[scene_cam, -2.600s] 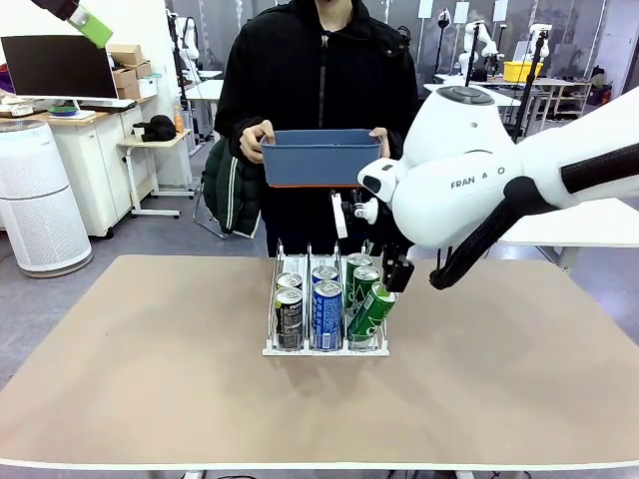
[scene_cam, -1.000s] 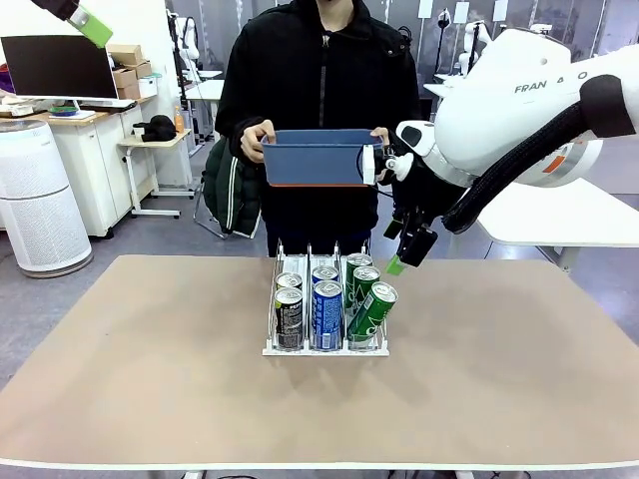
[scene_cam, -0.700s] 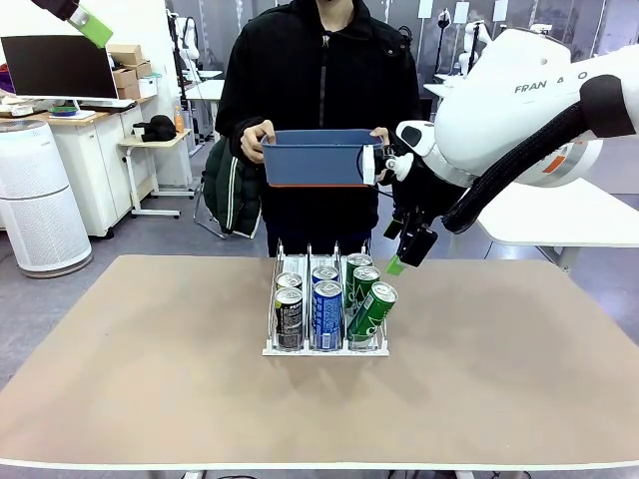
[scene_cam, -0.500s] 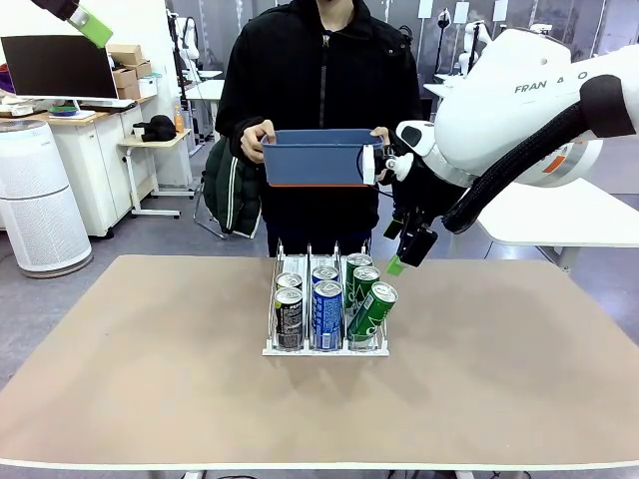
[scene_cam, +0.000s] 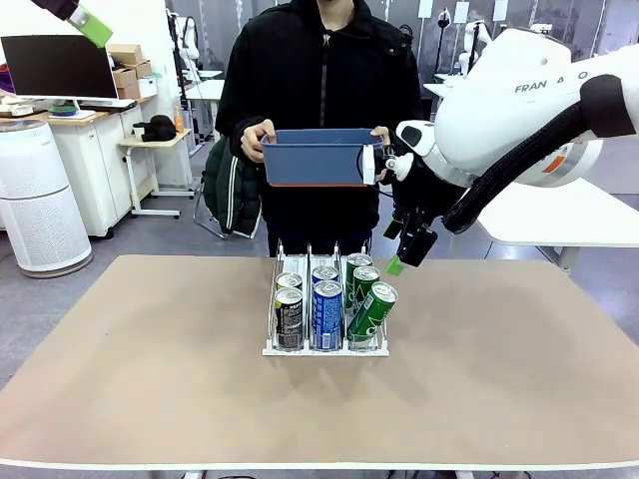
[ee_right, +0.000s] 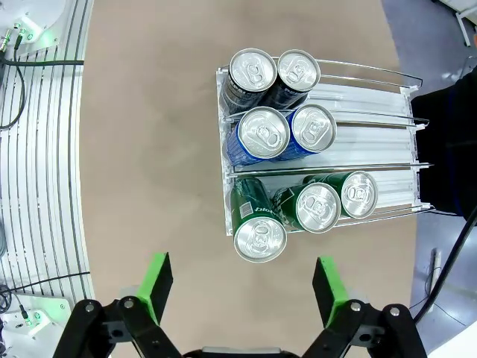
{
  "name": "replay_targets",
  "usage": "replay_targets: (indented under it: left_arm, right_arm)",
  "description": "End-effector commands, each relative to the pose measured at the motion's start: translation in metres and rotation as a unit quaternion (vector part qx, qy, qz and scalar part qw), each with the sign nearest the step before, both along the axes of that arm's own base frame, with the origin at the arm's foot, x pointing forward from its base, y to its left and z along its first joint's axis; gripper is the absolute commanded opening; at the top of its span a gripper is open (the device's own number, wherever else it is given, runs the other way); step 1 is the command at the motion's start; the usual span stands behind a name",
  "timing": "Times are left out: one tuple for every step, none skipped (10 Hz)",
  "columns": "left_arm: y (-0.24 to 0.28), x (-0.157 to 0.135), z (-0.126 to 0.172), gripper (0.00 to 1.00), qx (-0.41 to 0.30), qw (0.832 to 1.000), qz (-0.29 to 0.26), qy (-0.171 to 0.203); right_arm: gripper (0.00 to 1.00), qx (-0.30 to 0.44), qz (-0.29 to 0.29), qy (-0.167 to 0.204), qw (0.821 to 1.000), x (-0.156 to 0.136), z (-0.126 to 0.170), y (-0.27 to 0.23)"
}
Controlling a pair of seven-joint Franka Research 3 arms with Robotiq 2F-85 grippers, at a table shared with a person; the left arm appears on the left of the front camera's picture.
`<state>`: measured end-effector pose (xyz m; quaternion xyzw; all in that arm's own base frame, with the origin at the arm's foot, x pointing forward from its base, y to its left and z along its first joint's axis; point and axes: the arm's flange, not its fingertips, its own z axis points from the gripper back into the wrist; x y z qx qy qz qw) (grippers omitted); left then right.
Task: Fill the beverage cans into the dispenser.
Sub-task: Pick up the Pepsi coke handed by the human.
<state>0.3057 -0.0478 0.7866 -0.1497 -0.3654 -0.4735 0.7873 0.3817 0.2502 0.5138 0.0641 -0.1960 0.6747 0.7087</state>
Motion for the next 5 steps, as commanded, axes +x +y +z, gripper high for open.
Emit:
replay_targets:
  left_arm:
    - [0.0009,0.0004,-0.0011,1.0,0.002,1.0,0.003,-0.001]
    - [0.0009,0.0004,-0.0011,1.0,0.002,1.0,0.003,-0.001]
    - [0.0009,0.0004,-0.0011,1.0,0.002,1.0,0.003,-0.001]
    - [0.0009,0.0004,-0.0011,1.0,0.002,1.0,0.003,-0.001]
    - [0.0009,0.0004,-0.0011,1.0,0.002,1.0,0.003,-0.001]
  right_arm:
    - [1.0,-0.001,0.006,-0.001,1.0,0.001,-0.0017,0.0003]
    - [1.0,-0.001,0.006,-0.001,1.0,0.001,-0.0017,0.0003]
    - [1.0,-0.001,0.006,-0.001,1.0,0.001,-0.0017,0.0003]
    - [1.0,-0.001,0.006,-0.001,1.0,0.001,-0.0017,0.0003]
    - [1.0,0.0,0.0,0.0,1.0,0.0,0.0,0.0]
